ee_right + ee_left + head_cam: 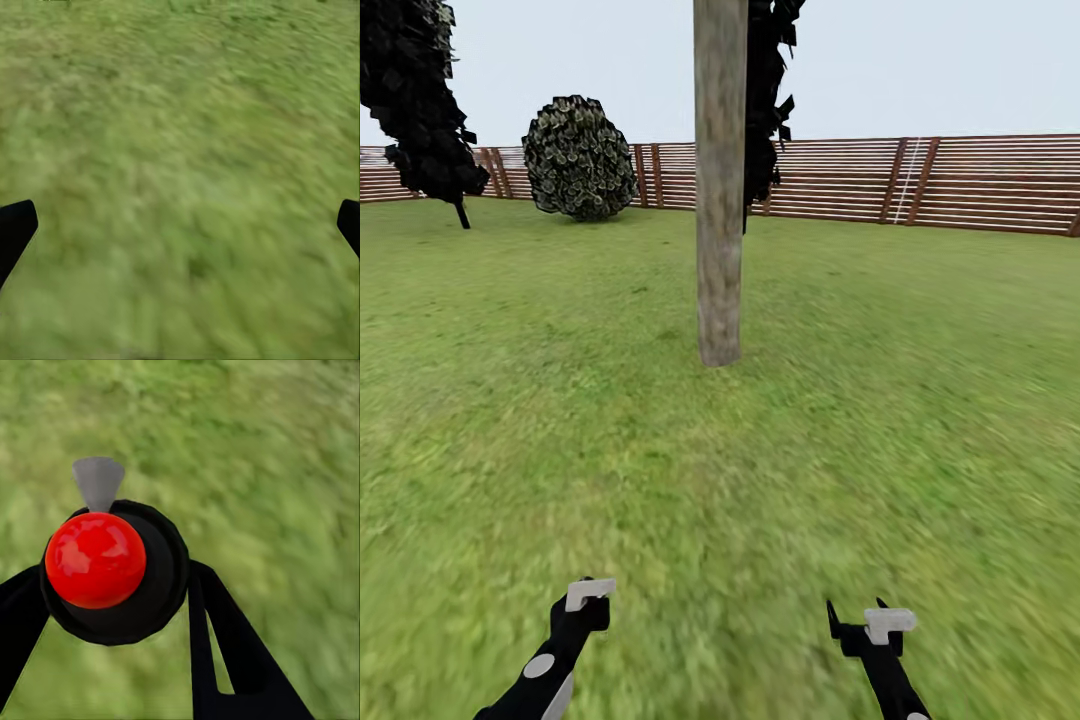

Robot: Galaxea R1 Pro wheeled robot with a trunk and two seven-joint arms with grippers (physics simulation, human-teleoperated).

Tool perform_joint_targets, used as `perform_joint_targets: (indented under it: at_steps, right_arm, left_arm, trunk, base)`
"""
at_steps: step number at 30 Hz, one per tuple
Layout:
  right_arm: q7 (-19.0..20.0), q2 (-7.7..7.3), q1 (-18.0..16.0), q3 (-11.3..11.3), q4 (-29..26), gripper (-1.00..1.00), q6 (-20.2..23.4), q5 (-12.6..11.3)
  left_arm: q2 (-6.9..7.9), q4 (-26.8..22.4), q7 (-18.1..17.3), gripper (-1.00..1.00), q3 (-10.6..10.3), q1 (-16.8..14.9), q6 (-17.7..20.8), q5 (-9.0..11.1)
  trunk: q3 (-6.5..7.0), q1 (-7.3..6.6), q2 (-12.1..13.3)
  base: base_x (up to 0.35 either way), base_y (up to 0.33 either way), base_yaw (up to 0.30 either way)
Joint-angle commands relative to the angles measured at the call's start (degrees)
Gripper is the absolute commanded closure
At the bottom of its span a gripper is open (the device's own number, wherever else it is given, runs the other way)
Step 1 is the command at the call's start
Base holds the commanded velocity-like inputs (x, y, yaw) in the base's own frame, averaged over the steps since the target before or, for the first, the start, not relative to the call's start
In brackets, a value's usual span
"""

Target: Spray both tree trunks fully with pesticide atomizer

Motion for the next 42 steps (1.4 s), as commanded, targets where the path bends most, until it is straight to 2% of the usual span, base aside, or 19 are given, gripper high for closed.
perform_joint_targets:
  at_steps: [1,42]
  right_arm:
    - [0.00,0.00,0.00,0.00,0.01,-1.00,-0.01,0.00]
    - [-0.04,0.00,0.00,0.00,0.02,-1.00,0.04,0.00]
  left_arm:
    - [0.00,-0.01,-0.04,1.00,0.00,-0.01,0.00,-0.01]
    - [0.00,-0.01,-0.05,1.00,-0.09,-0.04,0.00,-0.01]
  trunk:
    - [0.00,0.00,0.00]
    - [0.00,0.00,0.00]
  base:
    - [0.339,0.034,0.000]
    - [0.339,0.001,0.000]
